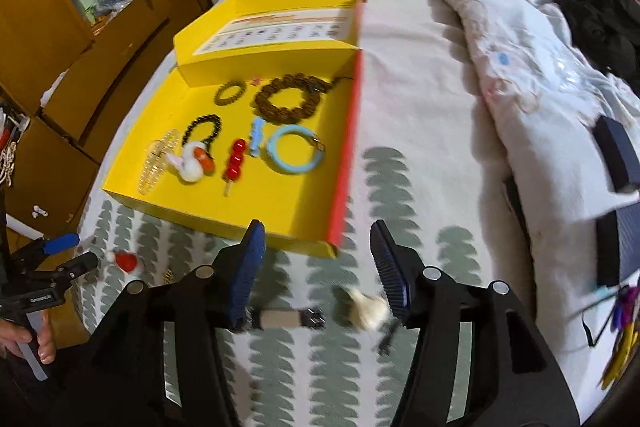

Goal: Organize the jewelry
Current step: 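Move the left tool to the red Santa-hat ornament while the right tool reaches the white garlic ornament, then grasp the Santa-hat ornament with the left tool while the right tool grasps the garlic ornament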

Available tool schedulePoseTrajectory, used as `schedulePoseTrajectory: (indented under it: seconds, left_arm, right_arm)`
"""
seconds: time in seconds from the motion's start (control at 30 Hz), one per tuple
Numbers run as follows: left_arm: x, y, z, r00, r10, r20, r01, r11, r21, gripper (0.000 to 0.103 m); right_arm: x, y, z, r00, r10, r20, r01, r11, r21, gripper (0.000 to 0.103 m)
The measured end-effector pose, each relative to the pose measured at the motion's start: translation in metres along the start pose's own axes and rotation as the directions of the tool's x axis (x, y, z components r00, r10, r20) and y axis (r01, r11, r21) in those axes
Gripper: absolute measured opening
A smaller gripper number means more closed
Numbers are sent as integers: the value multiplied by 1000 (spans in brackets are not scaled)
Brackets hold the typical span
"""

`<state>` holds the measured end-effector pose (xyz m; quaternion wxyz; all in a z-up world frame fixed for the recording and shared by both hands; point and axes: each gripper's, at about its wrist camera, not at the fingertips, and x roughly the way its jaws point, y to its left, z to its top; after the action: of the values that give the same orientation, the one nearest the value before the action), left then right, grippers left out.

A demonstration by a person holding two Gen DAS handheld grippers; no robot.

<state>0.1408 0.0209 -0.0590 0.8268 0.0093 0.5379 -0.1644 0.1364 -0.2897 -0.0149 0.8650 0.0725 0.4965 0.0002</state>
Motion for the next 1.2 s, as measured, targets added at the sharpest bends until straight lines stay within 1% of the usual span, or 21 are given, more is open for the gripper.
schedulePoseTrajectory:
  seconds: [0.13, 0.3, 0.43, 0.53, 0.67, 0.87, 1.2]
  left_arm:
    - [13, -7, -6, 999, 34, -19, -34, 999, -12, 85]
    - [25, -11, -12, 996, 87, -29, -88, 996, -28, 85]
    - [30, -8, -16, 994, 106, -35, -108, 993, -54, 85]
    - [31, -6, -19, 992, 124, -32, -126, 990, -60, 85]
    - [36, -5, -19, 990, 136, -45, -138, 989, -54, 85]
    - [41, -8, -19, 989, 135, -59, -138, 989, -45, 85]
    - [54, -6, -19, 986, 146, -84, -151, 988, -45, 85]
  right_arm:
    - [-4, -21, -22, 999, -30, -22, 31, 999, 28, 58]
    - [6, -40, -48, 995, -66, -81, 70, 997, 40, 58]
    - [16, -47, -63, 991, -51, -123, 59, 997, 58, 58]
    - [21, -41, -67, 990, -26, -137, 33, 998, 50, 58]
    - [31, -32, -67, 988, -24, -151, 29, 999, 27, 58]
    - [48, -28, -67, 983, -39, -181, 42, 999, 12, 58]
    - [61, -25, -66, 980, -42, -194, 43, 999, 3, 58]
